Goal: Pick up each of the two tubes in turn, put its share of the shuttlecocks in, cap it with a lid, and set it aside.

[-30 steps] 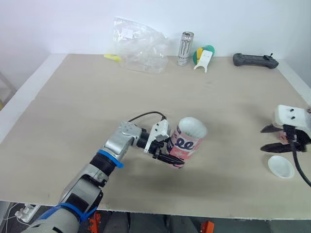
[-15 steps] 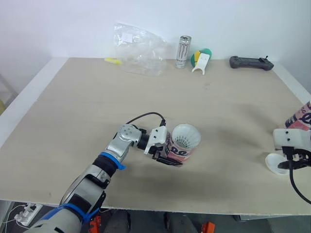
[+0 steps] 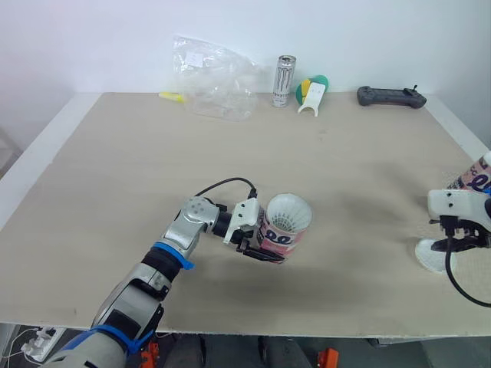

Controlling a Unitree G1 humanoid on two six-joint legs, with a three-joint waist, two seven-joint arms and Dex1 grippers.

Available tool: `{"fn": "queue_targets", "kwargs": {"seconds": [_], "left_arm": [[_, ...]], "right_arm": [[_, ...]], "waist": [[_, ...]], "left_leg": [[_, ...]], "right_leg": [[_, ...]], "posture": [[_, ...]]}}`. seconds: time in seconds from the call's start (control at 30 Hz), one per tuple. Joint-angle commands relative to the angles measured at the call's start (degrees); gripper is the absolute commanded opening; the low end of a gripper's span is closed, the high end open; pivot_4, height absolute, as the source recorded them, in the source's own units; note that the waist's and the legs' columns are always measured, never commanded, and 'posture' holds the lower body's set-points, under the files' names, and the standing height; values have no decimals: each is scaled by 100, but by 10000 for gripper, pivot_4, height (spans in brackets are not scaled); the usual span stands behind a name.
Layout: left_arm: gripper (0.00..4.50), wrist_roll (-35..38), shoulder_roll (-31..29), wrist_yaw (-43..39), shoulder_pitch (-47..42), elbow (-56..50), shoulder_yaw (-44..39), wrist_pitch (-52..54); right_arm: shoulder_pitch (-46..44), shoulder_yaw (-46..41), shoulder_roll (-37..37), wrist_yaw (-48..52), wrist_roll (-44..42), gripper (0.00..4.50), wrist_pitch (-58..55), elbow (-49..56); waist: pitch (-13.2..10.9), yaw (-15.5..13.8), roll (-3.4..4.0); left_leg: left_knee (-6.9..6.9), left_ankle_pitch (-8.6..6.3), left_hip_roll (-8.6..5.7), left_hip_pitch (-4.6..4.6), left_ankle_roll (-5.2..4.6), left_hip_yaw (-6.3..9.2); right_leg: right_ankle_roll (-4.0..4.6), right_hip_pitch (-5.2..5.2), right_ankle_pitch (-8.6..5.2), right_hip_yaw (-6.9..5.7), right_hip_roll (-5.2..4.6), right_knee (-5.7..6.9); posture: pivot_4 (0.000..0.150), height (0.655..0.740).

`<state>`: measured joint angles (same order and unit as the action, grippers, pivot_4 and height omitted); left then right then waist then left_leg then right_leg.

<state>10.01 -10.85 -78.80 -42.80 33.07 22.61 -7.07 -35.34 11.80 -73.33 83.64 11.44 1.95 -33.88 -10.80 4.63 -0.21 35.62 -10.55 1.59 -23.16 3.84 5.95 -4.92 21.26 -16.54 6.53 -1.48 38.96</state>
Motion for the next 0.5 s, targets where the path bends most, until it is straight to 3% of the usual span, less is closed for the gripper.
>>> {"fn": "queue_targets", "kwargs": {"seconds": [0.03,0.43,0.5], "left_arm": [[31793,-354,-265,-19,167,165,111,203],[31793,-316,-381,-65,256,-72,85,357],[31793,-320,-406,-60,252,-87,65,385]], "right_arm": [[-111,85,106,76,124,32203,59,-166],[-859,468,699,92,600,32203,328,-1162],[-869,451,699,165,600,26930,336,-1188]], "waist": [[0,6,0],[-6,95,-13],[-6,96,-14]], "left_leg": [[0,0,0,0,0,0],[-5,2,3,11,-2,-1],[-7,2,4,11,-2,0]], "right_leg": [[0,0,0,0,0,0],[3,-3,3,3,4,0],[4,-3,2,3,5,1]], "posture": [[1500,7400],[1500,7400],[1500,7400]]}}
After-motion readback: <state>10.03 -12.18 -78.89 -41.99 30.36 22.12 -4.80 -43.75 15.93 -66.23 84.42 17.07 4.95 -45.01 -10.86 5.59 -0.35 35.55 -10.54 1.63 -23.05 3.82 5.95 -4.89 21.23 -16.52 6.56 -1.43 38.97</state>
